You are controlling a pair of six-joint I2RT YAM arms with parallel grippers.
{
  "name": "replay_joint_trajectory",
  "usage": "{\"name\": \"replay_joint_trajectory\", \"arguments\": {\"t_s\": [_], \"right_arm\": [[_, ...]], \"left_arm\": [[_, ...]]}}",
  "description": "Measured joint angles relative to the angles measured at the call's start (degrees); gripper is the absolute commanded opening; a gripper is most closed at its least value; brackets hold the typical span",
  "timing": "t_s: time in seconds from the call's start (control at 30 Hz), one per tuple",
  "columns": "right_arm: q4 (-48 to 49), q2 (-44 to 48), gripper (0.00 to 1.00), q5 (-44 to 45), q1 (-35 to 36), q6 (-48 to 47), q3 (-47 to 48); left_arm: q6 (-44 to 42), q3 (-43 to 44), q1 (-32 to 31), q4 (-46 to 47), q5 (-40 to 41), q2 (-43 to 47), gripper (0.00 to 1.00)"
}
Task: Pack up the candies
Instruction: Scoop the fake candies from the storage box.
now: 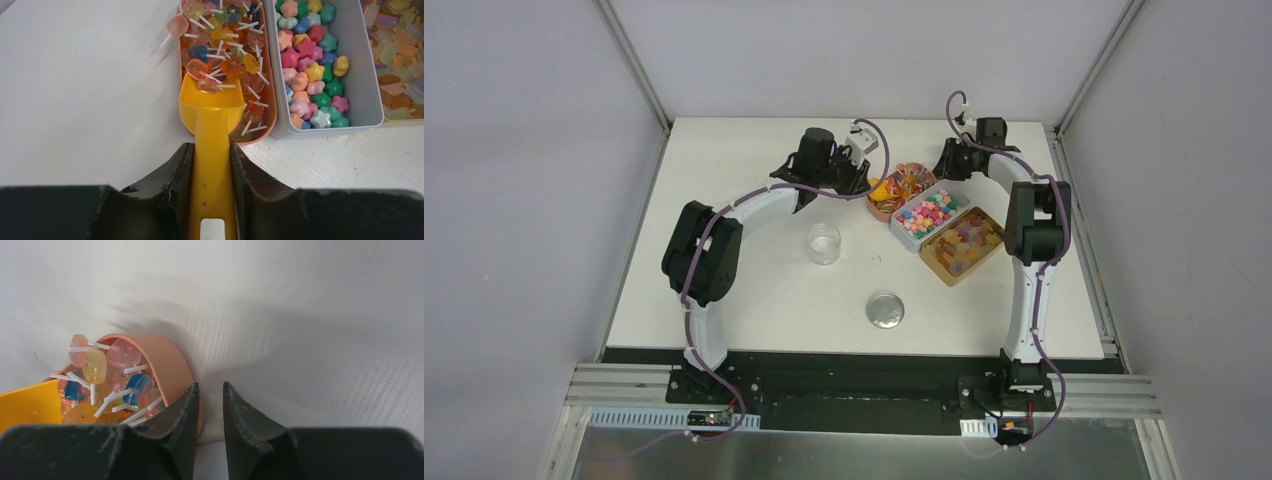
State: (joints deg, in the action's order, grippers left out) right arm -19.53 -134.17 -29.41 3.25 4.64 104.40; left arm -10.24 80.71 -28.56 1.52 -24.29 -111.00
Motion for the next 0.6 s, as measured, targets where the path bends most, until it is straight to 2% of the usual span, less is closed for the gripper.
{"name": "replay_joint_trajectory", "arguments": {"t_s": [0.6], "right_arm": [[0.0, 0.0, 0.25, -0.4, -0.1, 0.0, 0.0]], "left_arm": [[-2.6, 0.4, 0.0, -2.1, -0.5, 0.1, 0.0]]}}
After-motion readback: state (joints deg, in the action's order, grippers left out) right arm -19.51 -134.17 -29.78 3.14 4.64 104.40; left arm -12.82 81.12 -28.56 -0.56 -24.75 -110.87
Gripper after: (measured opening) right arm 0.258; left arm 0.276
